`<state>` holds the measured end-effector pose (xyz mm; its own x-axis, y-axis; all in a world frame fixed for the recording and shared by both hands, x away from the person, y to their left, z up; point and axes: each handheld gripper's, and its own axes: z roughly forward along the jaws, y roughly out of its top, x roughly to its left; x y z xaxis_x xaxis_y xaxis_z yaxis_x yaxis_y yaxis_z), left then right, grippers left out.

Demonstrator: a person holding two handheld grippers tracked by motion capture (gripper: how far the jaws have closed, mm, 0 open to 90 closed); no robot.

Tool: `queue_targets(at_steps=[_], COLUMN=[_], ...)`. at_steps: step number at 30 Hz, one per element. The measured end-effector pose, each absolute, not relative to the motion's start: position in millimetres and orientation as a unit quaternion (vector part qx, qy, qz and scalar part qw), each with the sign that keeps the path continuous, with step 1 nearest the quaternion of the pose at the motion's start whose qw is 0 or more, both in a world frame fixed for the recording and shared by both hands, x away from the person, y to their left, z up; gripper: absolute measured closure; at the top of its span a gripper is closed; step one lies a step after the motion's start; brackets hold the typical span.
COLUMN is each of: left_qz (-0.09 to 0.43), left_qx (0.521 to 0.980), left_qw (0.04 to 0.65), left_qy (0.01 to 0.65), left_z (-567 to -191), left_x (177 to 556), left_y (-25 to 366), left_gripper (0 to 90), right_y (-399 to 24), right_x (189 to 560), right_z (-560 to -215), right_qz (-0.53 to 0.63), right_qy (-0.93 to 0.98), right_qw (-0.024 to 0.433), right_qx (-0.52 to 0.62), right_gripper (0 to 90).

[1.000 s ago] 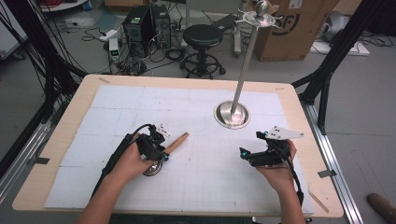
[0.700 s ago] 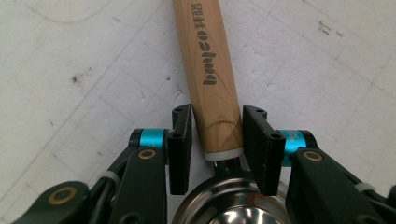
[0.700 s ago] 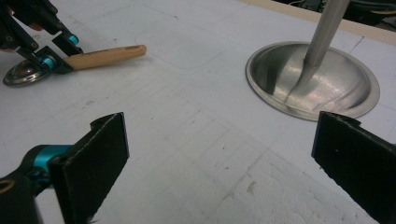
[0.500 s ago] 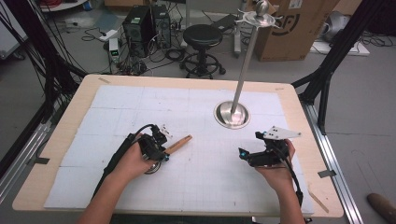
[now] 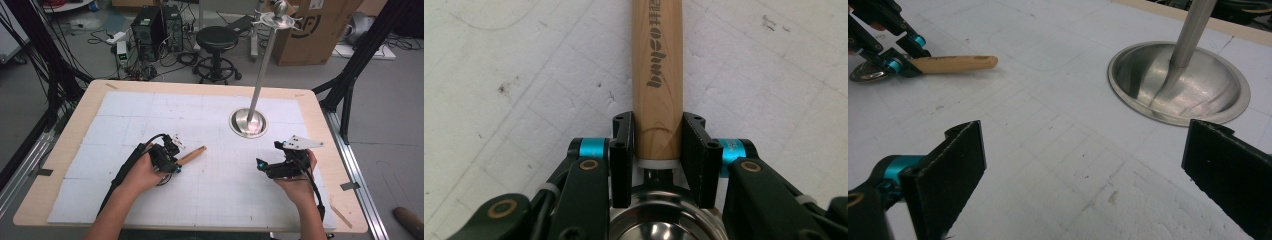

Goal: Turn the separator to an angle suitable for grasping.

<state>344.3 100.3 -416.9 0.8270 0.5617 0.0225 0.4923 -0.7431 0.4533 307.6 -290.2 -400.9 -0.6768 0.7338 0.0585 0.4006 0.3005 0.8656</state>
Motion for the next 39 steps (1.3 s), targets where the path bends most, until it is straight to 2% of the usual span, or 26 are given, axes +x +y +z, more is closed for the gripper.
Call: queue_targets(at_steps=[20, 31, 39], left_qz=[0.052, 0.064, 0.067], left_qx=[0.936, 0.939, 0.938], left_qw=[0.208, 0.196, 0.22], left_qy=[0.281, 0.277, 0.259], left_z=[-415.5, -414.4, -413.1], left_x=[352.8, 350.4, 346.5], left_y=[99.5, 95.1, 100.2], left_gripper=[66.8, 69.0, 69.0], right_y=[-288.5, -288.3, -288.1], right_x=[309.6, 310.8, 310.0], right_z=[-402.4, -402.7, -402.6], right_qz=[0.466, 0.466, 0.464], right_qy=[0.79, 0.789, 0.79], right_qw=[0.178, 0.177, 0.178], right_qx=[0.357, 0.359, 0.358], right_gripper=[2.7, 2.7, 2.7])
